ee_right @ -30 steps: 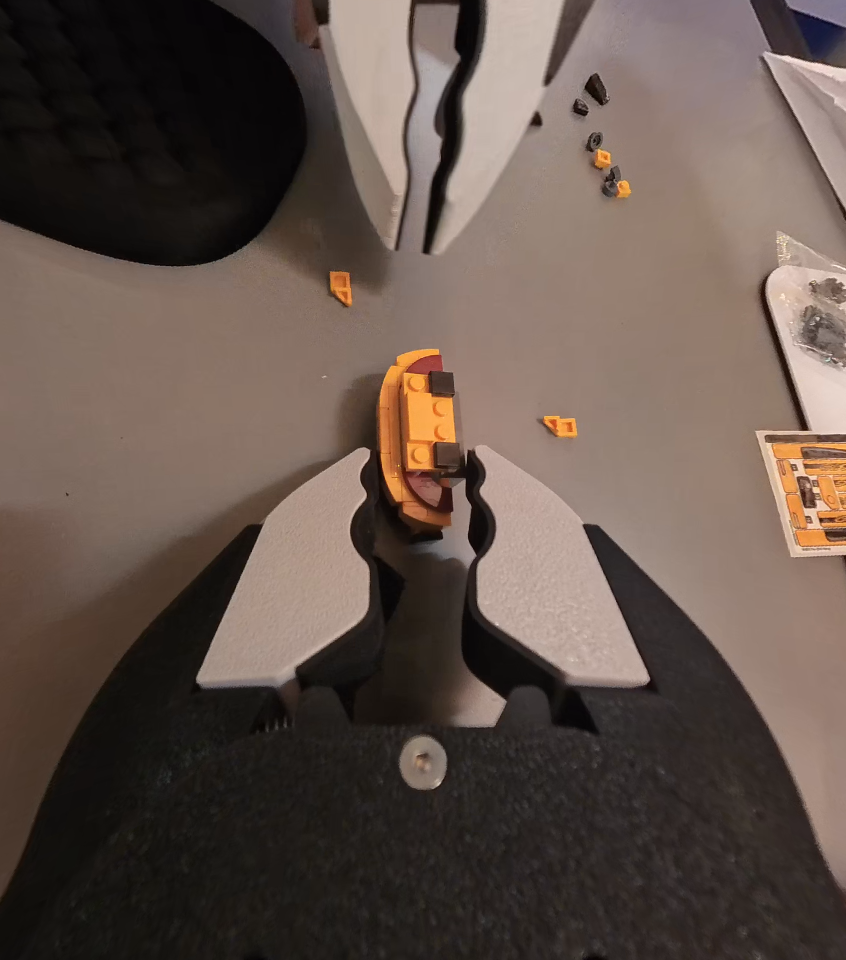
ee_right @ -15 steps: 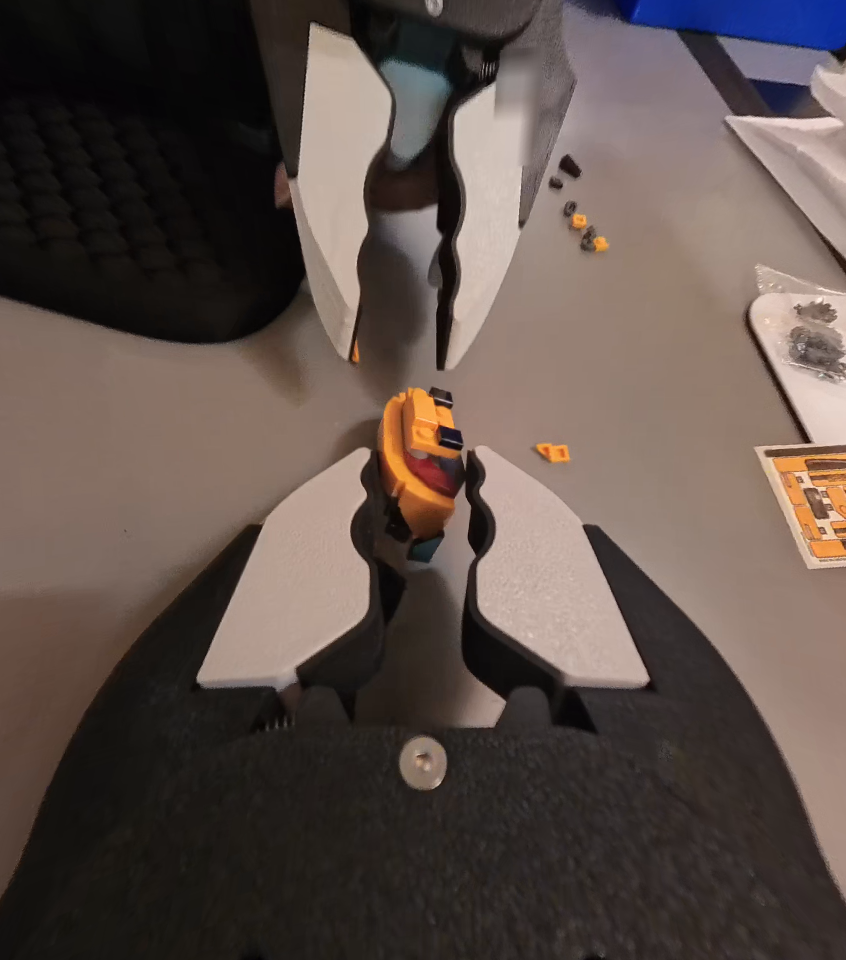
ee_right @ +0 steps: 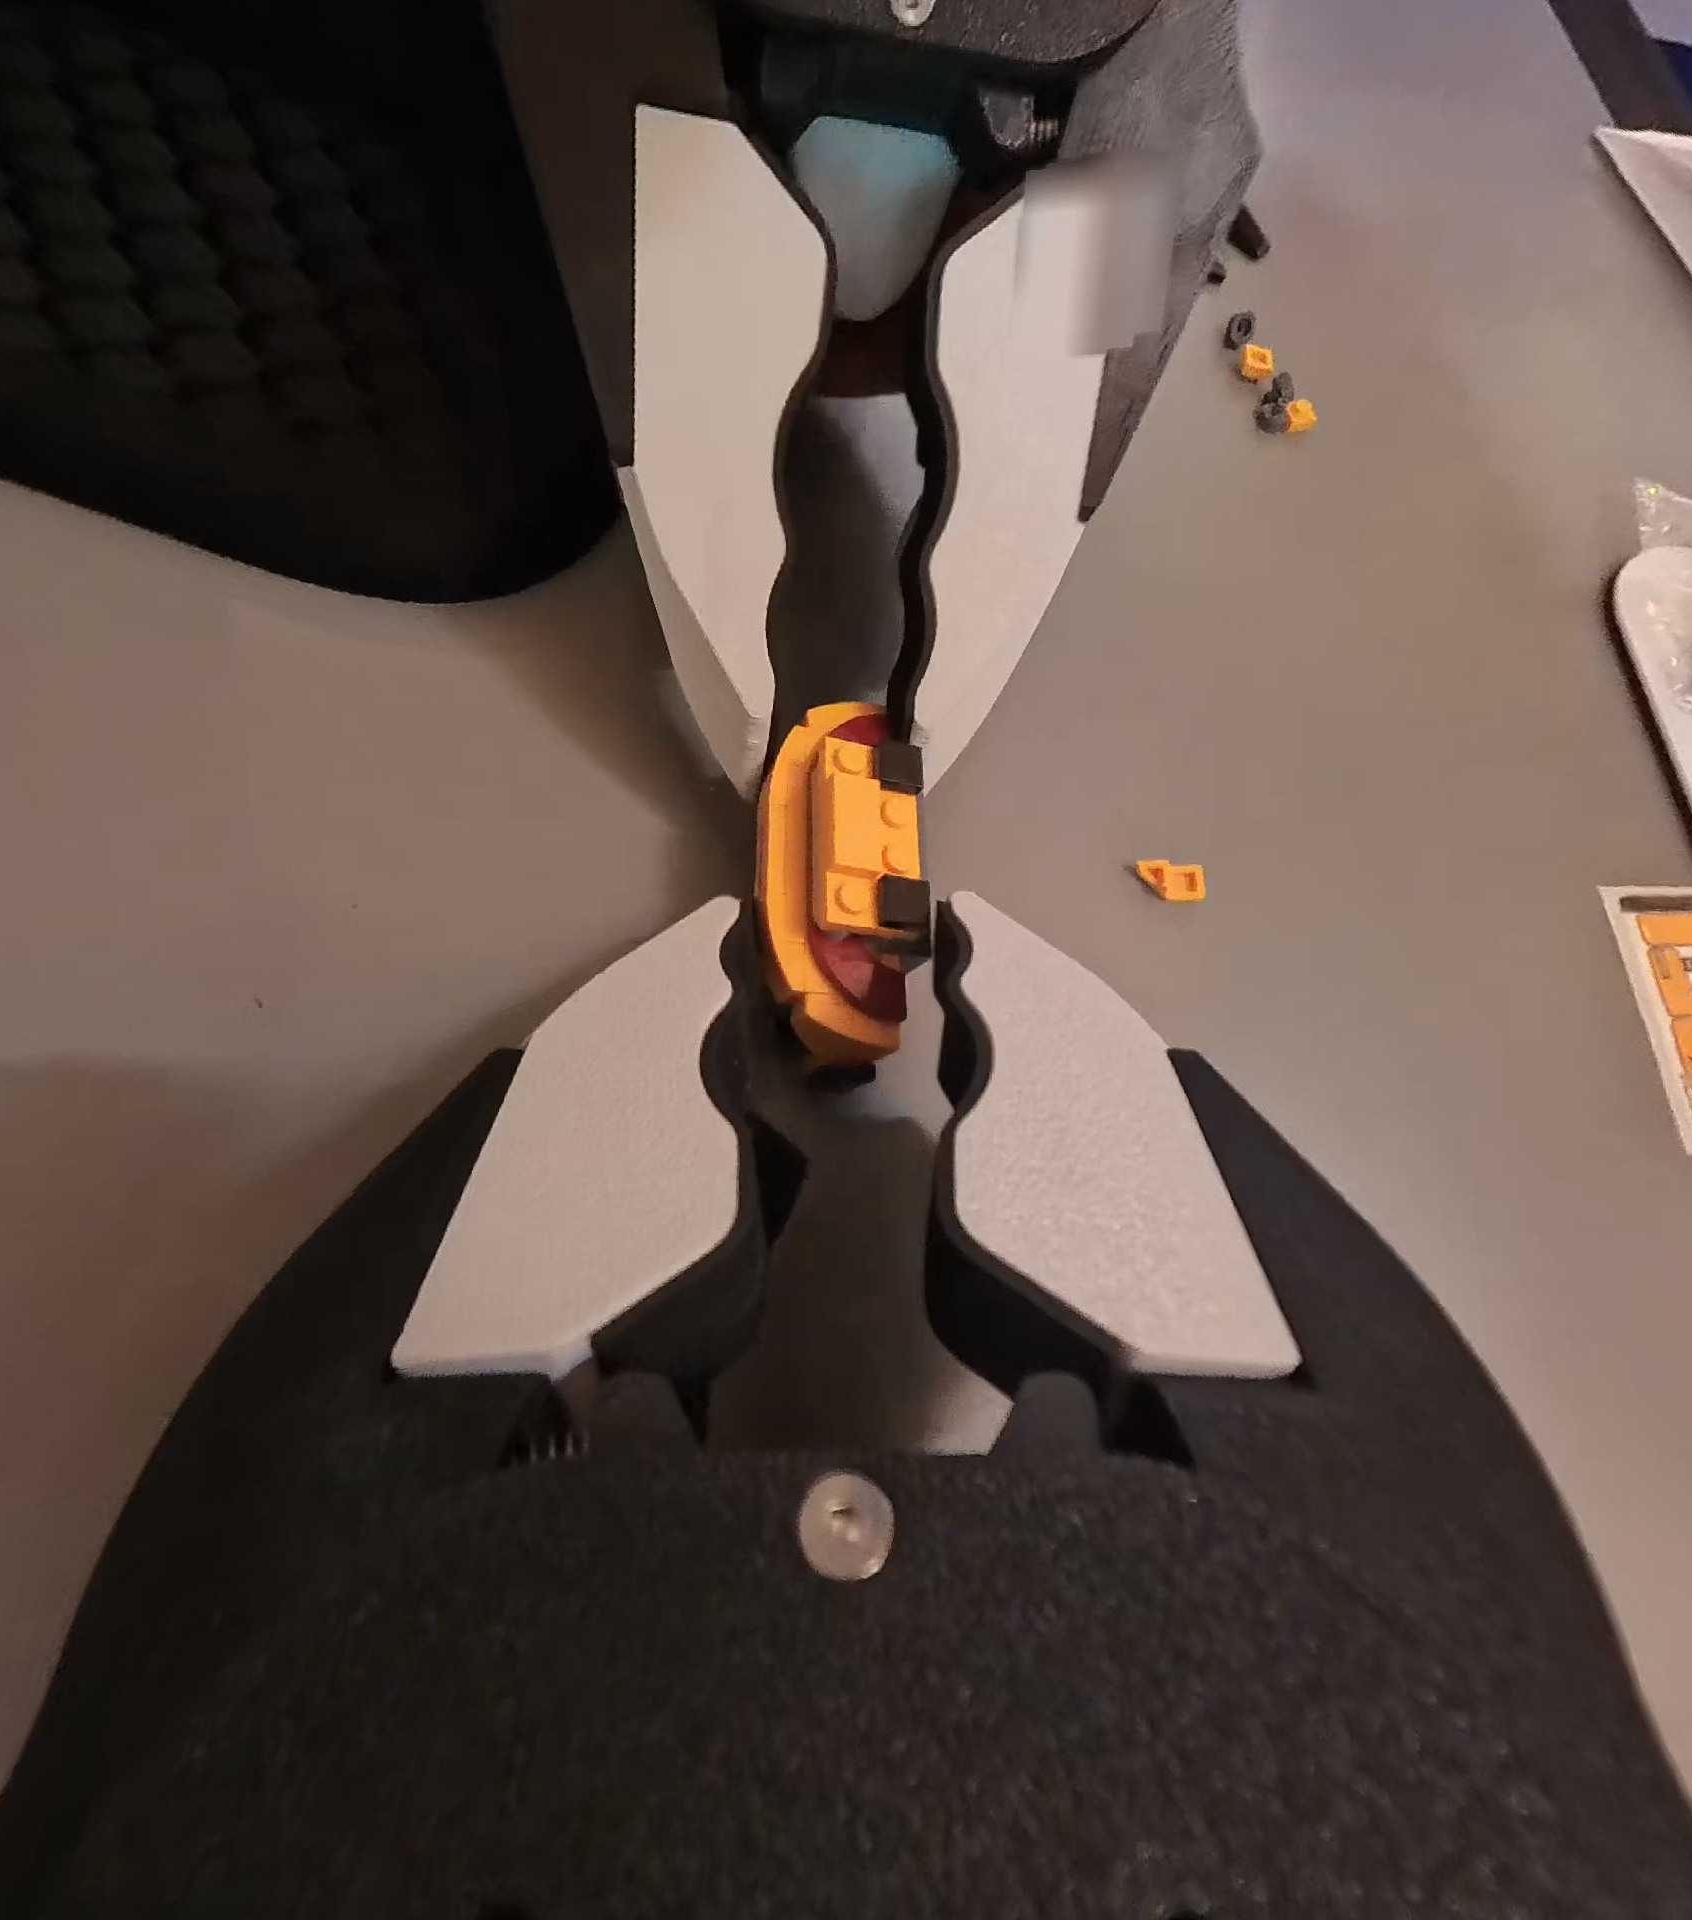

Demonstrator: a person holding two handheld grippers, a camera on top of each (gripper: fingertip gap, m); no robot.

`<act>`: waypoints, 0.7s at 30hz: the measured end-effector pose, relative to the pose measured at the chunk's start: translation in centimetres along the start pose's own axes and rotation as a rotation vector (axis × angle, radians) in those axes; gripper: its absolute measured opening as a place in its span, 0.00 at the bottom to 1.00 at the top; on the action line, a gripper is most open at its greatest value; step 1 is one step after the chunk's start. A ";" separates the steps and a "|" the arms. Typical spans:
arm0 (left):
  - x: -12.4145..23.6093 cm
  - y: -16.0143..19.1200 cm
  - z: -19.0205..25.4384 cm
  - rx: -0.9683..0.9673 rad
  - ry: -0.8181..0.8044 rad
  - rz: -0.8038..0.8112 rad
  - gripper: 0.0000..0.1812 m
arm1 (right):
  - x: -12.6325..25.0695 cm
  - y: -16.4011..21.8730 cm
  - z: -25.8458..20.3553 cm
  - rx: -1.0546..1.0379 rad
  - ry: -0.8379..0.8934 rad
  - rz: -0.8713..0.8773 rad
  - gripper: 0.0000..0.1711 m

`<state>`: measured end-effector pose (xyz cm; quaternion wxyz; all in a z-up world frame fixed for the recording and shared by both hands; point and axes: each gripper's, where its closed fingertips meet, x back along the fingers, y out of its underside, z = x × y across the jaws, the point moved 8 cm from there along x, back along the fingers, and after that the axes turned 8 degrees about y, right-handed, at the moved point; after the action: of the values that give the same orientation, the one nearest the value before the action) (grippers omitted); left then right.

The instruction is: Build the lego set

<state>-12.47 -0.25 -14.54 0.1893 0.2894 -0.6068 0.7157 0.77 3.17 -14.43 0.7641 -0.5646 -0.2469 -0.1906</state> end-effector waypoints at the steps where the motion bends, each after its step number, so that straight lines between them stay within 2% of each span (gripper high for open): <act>1: 0.1 -0.1 0.2 -0.017 -0.002 -0.020 0.12 | -0.1 -0.1 -0.1 0.016 0.001 -0.007 0.21; 4: 0.1 -0.7 0.8 -0.074 -0.015 -0.083 0.12 | -0.5 -0.4 -0.7 0.055 -0.002 -0.046 0.24; 6: 0.1 -1.1 1.1 -0.100 -0.037 -0.126 0.12 | -0.8 -0.6 -1.1 0.084 -0.004 -0.043 0.20; 8: 0.3 -1.2 1.4 -0.131 -0.051 -0.147 0.12 | -0.7 -0.7 -1.1 0.100 0.003 -0.023 0.20; 12: 3.7 -0.5 0.9 -0.098 -0.067 -0.120 0.14 | -0.2 -0.7 -0.2 0.023 0.020 0.027 0.20; 15: 5.4 0.9 0.9 -0.027 -0.045 -0.140 0.10 | 0.1 -0.1 0.8 -0.028 0.049 0.037 0.20; 21: 2.8 1.9 1.8 -0.062 0.017 -0.258 0.08 | 0.1 0.0 0.9 -0.026 0.072 0.033 0.20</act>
<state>-15.45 -2.59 -14.02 0.2938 0.3532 -0.5848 0.6685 0.70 4.09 -14.20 0.7681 -0.5713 -0.2076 -0.2013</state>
